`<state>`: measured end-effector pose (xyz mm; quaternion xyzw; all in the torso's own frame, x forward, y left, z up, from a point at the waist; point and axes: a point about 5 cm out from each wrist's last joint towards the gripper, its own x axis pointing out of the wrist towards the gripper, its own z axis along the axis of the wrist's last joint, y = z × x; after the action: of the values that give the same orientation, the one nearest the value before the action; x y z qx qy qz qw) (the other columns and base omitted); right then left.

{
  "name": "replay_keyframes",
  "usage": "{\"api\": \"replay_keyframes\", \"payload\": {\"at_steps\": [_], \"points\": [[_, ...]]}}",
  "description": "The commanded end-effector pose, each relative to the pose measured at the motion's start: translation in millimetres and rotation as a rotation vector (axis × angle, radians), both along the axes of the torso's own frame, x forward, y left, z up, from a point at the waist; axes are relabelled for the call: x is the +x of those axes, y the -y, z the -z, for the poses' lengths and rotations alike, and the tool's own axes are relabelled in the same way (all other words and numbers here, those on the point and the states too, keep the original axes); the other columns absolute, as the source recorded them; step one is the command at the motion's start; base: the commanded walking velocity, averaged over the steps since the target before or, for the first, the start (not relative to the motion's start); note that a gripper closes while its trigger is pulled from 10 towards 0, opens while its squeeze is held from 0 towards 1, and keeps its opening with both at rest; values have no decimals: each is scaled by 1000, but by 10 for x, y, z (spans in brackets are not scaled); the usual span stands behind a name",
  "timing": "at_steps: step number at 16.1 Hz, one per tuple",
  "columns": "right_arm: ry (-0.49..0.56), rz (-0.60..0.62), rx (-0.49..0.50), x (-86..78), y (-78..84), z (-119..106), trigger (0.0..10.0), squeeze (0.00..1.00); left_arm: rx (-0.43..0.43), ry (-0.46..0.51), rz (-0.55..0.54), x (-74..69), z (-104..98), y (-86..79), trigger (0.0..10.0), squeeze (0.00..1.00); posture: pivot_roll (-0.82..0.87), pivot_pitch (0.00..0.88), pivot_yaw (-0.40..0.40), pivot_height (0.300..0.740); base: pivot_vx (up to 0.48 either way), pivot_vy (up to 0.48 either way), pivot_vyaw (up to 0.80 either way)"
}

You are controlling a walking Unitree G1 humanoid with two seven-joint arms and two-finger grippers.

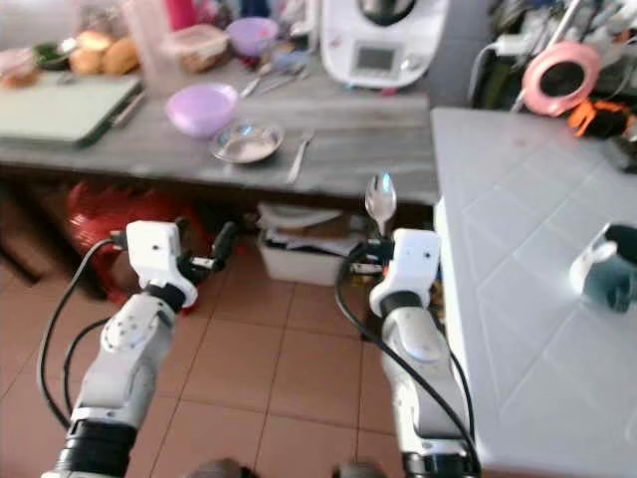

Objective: Setting the table

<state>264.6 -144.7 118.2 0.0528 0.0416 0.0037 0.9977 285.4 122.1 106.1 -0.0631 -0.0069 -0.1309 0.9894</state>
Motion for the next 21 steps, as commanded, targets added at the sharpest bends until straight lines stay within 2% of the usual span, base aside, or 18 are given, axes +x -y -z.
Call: {"api": "replay_keyframes", "payload": {"at_steps": [1, 9, 12, 14, 15, 19, 20, 21], "points": [[12, 19, -5, -6, 59, -27, 10000, 0, -6, -3, 23, 9, -15, 66, 10000, 0, -47, 0, 17, 740, 398, 270, 0], [9, 18, -3, -16, 62, -12, 10000, 0, 0, -3, 35, 10, -6, 88, 10000, 0, -49, 0, 19, 740, 334, 339, 0], [11, 16, -2, -8, 54, -14, 10000, 0, 27, 20, 53, -1, -21, 106, 10000, 0, -45, 0, 18, 740, 260, 405, 0], [11, 18, -3, 0, 51, -14, 10000, 0, 17, 44, 76, -20, -53, 147, 10000, 0, -42, 0, 18, 740, 414, 0, 0], [8, 30, -6, 2, 69, -6, 10000, 0, 44, 41, 67, -19, -43, 136, 10000, 0, -41, 0, 18, 740, 0, 0, 0], [3, 67, -18, 14, 137, 10, 10000, 0, 36, 54, 74, -22, -56, 138, 10000, 0, -44, 0, 22, 740, 0, 0, 0], [3, 79, -19, 14, 153, 8, 10000, 0, -6, 55, 105, -40, -70, 161, 10000, 0, -45, 0, 20, 740, 0, 0, 0], [-2, 87, -23, 11, 162, 15, 10000, 0, -1, 63, 108, -43, -79, 163, 10000, 0, -45, 0, 19, 740, 0, 0, 0]]}}
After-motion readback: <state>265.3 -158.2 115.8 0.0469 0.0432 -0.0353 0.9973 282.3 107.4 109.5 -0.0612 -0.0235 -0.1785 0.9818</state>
